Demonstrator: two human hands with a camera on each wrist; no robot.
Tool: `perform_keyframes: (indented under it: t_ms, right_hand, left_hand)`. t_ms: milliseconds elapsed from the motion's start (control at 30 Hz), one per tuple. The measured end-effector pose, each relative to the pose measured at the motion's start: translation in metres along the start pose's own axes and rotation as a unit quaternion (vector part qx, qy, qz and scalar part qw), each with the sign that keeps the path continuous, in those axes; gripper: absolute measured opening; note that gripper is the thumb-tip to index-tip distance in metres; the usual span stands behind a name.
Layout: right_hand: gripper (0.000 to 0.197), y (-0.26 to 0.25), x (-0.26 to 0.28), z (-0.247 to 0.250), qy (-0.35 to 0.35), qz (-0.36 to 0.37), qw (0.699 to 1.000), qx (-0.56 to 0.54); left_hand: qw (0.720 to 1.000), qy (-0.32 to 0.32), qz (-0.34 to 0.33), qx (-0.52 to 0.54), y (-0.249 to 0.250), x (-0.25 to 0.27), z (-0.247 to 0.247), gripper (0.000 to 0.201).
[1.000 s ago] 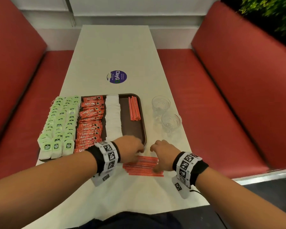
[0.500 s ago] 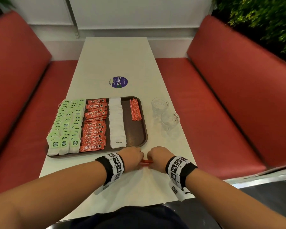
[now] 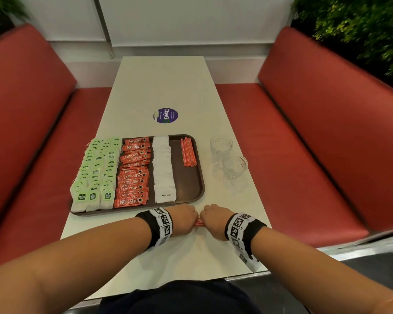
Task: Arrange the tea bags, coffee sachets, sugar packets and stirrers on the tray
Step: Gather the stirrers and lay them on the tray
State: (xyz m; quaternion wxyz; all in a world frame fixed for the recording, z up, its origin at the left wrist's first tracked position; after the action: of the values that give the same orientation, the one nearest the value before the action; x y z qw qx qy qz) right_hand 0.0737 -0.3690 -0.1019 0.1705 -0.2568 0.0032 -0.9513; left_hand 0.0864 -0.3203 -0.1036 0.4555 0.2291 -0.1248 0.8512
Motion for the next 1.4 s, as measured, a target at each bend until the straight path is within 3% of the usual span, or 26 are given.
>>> perform_keyframes:
  t_ms: [200, 333, 467, 667, 900, 1033, 1100, 1167, 1233, 1333, 1400]
  right_hand:
    - [0.019, 0.006, 0.005, 0.025, 0.015, 0.001, 0.998, -0.067]
    - [0.012, 0.007, 0.011, 0.067, 0.076, 0.022, 0.987, -0.138]
    - [0.035, 0.027, 0.023, 0.109, 0.151, 0.024, 0.963, -0.221]
    - [0.057, 0.038, 0.009, 0.129, 0.163, -0.016, 0.830, -0.533]
    - [0.034, 0.042, -0.004, 0.153, 0.214, -0.036, 0.744, -0.632]
    - [0.036, 0.049, -0.003, 0.164, 0.238, -0.031, 0.707, -0.665]
    - [0.036, 0.055, -0.003, 0.165, 0.243, -0.036, 0.683, -0.688]
    - [0.035, 0.061, -0.004, 0.166, 0.249, -0.041, 0.661, -0.707]
    - [0.035, 0.062, -0.009, 0.170, 0.255, -0.039, 0.648, -0.717]
    - [0.035, 0.054, -0.019, 0.177, 0.264, -0.036, 0.644, -0.717]
    - [0.034, 0.049, -0.024, 0.181, 0.280, -0.037, 0.635, -0.719]
  left_hand:
    - [0.992, 0.027, 0.030, 0.121, -0.016, 0.013, 0.023, 0.024]
    - [0.987, 0.079, 0.028, 0.136, -0.033, 0.029, 0.051, 0.032]
    - [0.984, 0.120, 0.064, 0.117, -0.063, 0.046, 0.079, 0.039]
    - [0.978, 0.176, 0.103, 0.052, -0.076, 0.056, 0.121, 0.045]
    - [0.950, 0.276, 0.112, 0.091, -0.095, 0.063, 0.158, 0.043]
    - [0.926, 0.297, 0.085, 0.216, -0.117, 0.069, 0.161, 0.043]
    - [0.888, 0.306, 0.084, 0.334, -0.136, 0.074, 0.157, 0.044]
    - [0.816, 0.337, 0.085, 0.462, -0.154, 0.080, 0.154, 0.046]
    - [0.745, 0.350, 0.072, 0.563, -0.160, 0.079, 0.151, 0.060]
    - [0.690, 0.372, 0.090, 0.615, -0.162, 0.070, 0.151, 0.064]
    - [0.623, 0.413, 0.116, 0.654, -0.167, 0.071, 0.156, 0.059]
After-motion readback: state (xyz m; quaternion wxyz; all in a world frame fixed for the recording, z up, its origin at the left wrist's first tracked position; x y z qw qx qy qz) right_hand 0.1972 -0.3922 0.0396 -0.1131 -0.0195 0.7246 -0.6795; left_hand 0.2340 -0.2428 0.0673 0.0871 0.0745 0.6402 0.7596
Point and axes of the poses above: each hand's wrist, its own x-axis away from the middle knuckle, its own z-axis out of the back of the hand, y = z × x, the point moved 10 cm from there along -x, towards the middle knuckle, and after that the axes turned 1 degree about -x, right-handed, at the moved point
